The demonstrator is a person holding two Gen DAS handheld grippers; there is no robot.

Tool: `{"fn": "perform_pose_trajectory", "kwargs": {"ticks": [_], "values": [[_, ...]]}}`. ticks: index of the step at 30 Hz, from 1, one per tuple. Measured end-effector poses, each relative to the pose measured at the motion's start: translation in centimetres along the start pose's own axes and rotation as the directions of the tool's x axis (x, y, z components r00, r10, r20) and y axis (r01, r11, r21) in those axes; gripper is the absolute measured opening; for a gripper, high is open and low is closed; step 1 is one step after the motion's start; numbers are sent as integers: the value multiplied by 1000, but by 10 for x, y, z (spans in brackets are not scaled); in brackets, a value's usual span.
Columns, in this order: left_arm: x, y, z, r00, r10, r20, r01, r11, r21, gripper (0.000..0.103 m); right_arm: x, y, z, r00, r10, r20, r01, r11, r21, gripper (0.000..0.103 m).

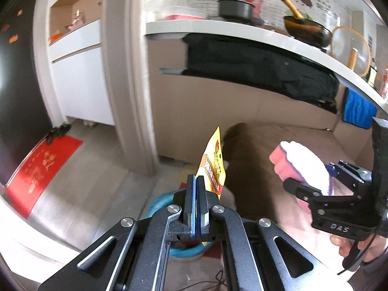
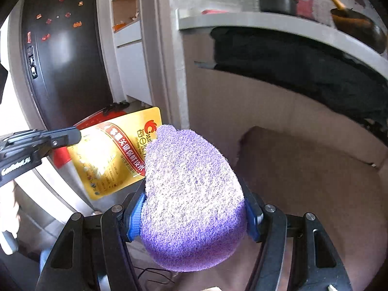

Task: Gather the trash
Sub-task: 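Carry the sponge and yellow packet over the blue bin and open both tools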

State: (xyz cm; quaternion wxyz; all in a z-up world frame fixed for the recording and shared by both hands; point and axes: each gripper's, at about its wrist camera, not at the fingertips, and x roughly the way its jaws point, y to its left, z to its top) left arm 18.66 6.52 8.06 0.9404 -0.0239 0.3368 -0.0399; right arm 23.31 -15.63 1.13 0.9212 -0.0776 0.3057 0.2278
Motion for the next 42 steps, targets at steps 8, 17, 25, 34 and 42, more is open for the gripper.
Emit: {"fn": "perform_pose_trajectory", "kwargs": {"ticks": [8, 17, 25, 34, 42], "values": [[62, 75, -52, 992, -27, -121, 16, 996, -91, 0, 80, 55, -14, 993, 8, -120, 2, 997, 77, 62], [162, 108, -101, 956, -119, -267, 73, 982, -176, 0, 180, 69, -46, 956, -19, -294, 72, 983, 171, 62], [227, 120, -112, 916, -202, -347, 125, 965, -232, 1, 242, 64, -68, 920, -38, -391, 120, 975, 188, 63], [239, 116, -107, 894, -275, -353, 188, 946, -262, 52, 261, 50, -75, 918, 0, -396, 111, 960, 258, 64], [196, 121, -91, 939, -175, -296, 96, 960, -262, 53, 246, 54, -66, 934, 8, -357, 96, 958, 271, 68]]}}
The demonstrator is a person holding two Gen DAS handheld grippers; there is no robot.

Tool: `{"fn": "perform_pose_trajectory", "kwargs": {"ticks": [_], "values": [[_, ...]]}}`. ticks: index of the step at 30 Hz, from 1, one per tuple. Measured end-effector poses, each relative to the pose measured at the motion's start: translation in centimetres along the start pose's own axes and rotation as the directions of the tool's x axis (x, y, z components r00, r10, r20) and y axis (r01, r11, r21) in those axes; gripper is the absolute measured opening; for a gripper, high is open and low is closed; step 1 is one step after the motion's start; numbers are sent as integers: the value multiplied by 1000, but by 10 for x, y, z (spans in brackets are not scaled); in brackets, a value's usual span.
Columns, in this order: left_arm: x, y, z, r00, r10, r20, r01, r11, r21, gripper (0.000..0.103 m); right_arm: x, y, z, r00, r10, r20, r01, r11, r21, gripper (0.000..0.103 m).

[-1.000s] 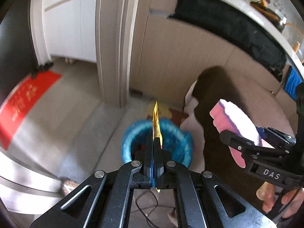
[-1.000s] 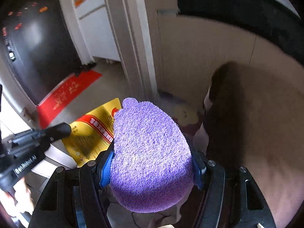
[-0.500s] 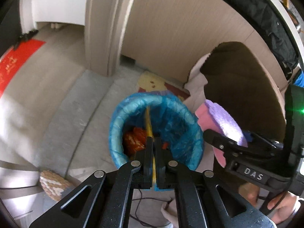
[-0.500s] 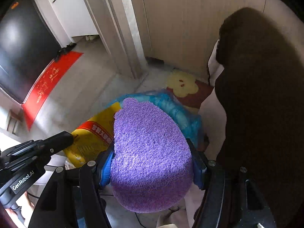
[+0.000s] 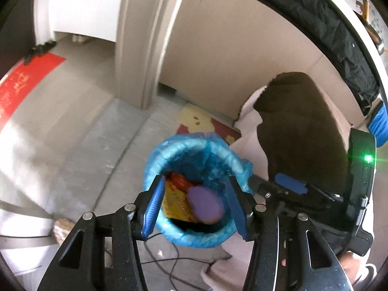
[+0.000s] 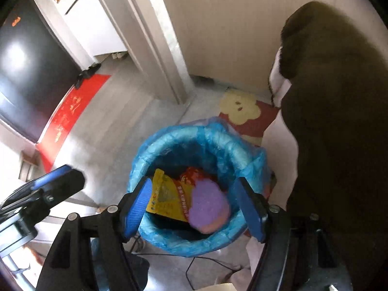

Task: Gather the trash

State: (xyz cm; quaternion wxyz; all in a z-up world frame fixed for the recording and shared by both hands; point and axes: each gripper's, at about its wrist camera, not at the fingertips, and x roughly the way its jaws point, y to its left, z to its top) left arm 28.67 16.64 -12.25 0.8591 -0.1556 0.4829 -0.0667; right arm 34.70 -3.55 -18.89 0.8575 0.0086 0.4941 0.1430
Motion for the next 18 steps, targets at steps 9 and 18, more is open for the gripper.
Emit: {"fn": "perform_pose_trajectory", "kwargs": {"ticks": [9, 18], "values": [[-94, -38, -42, 985, 117, 123, -127, 989, 74, 53, -115, 20, -41, 982, 30, 186, -12, 995, -96, 68], [-216, -93, -134, 928, 225, 297, -258, 963, 75, 53, -256, 13, -131, 950, -9, 311, 52, 990, -130, 68]]}}
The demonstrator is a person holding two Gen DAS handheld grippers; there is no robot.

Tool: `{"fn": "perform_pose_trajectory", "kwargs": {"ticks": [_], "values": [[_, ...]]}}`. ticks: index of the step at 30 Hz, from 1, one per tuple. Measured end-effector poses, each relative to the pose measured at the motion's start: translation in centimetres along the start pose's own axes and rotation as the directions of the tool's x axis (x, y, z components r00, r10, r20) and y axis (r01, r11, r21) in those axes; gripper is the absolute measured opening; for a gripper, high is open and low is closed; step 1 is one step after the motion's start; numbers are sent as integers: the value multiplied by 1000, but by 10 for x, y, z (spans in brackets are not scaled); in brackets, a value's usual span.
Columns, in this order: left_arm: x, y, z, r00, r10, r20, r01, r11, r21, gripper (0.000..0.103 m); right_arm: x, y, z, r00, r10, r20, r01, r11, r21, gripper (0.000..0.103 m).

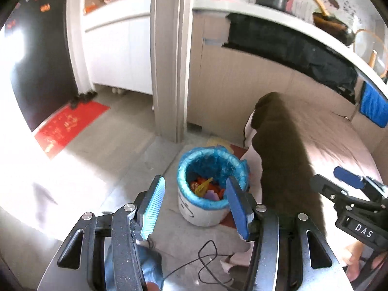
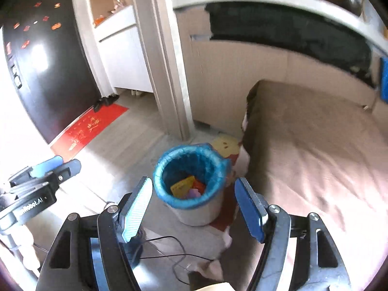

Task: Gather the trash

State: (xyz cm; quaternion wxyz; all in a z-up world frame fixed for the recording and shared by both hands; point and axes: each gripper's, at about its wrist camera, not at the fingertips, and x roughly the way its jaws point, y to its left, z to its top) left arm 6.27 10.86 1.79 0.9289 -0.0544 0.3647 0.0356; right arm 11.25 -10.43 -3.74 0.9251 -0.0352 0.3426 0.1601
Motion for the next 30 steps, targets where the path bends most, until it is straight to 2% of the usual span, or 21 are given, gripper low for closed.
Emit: {"fn": "perform_pose_trajectory", "kwargs": {"ticks": [2, 5, 8, 15, 23, 30], "values": [[-26, -9, -15, 999, 18, 26, -19, 1000, 23, 53, -31, 3, -14, 999, -12, 32, 13, 1000, -26, 68], [-50, -19, -34, 999, 42, 11, -42, 998, 56, 53, -57, 9, -30, 1000, -5, 29, 6, 1000, -29, 68], [-61, -21, -45, 998, 57, -19, -56, 997, 48, 53, -68, 19, -38, 999, -28, 23, 29, 999, -45, 68], [-75, -13, -63, 993, 96, -70, -95, 995, 12, 53, -85, 29, -56, 999, -28, -17, 28, 999, -18, 68], [-76, -32, -67, 996, 27, -87, -20, 997, 74, 53, -91, 26, -68, 996, -52, -70, 52, 999, -7, 68], [-80, -36, -61, 997, 4, -76, 2, 997, 77, 53, -97, 22, -66, 995, -81, -51, 81, 997, -2, 68]]}}
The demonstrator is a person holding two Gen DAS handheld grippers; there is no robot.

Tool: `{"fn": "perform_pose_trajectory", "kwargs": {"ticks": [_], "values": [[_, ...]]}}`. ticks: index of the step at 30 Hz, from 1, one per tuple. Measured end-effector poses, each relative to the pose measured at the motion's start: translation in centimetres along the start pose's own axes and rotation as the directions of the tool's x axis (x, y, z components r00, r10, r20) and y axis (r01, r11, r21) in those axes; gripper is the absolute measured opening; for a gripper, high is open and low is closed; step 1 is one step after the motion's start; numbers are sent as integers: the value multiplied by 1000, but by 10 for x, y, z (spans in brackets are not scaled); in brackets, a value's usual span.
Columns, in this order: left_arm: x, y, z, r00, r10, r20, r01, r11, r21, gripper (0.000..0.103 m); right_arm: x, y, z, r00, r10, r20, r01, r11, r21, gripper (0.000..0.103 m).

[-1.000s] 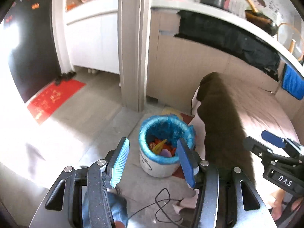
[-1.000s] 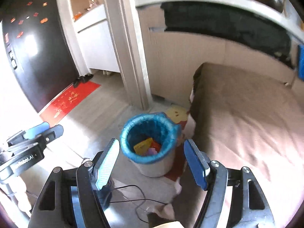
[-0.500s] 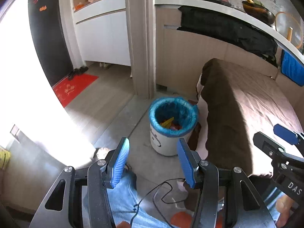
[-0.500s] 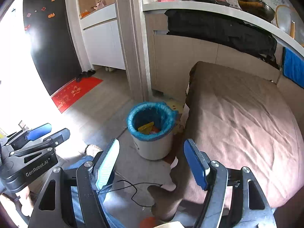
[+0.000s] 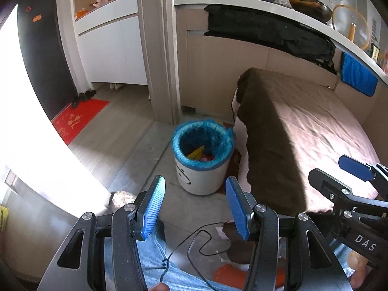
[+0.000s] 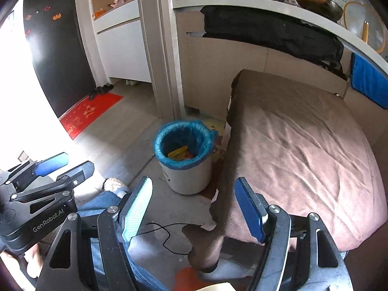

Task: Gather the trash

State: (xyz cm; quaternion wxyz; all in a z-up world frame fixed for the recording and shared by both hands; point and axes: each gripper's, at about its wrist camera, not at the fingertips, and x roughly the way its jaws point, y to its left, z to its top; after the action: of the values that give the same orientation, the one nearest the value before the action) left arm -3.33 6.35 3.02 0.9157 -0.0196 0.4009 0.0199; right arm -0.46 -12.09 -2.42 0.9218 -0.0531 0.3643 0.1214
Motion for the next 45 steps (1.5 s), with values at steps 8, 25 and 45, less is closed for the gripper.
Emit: {"fn": "perform_pose_trajectory", "kwargs": {"ticks": [8, 25, 45], "values": [[-2, -1, 1, 1000, -3, 1, 3, 1000, -4, 53, 0, 2, -2, 1000, -3, 2, 3, 1000, -5, 68], [-2, 0, 0, 1000, -11, 0, 11, 1000, -3, 53, -3, 1, -1, 1000, -6, 9, 6, 1000, -10, 68], [-4, 1, 1, 1000, -24, 0, 24, 1000, -3, 53, -5, 2, -1, 1000, -8, 8, 9, 1000, -11, 68]]}}
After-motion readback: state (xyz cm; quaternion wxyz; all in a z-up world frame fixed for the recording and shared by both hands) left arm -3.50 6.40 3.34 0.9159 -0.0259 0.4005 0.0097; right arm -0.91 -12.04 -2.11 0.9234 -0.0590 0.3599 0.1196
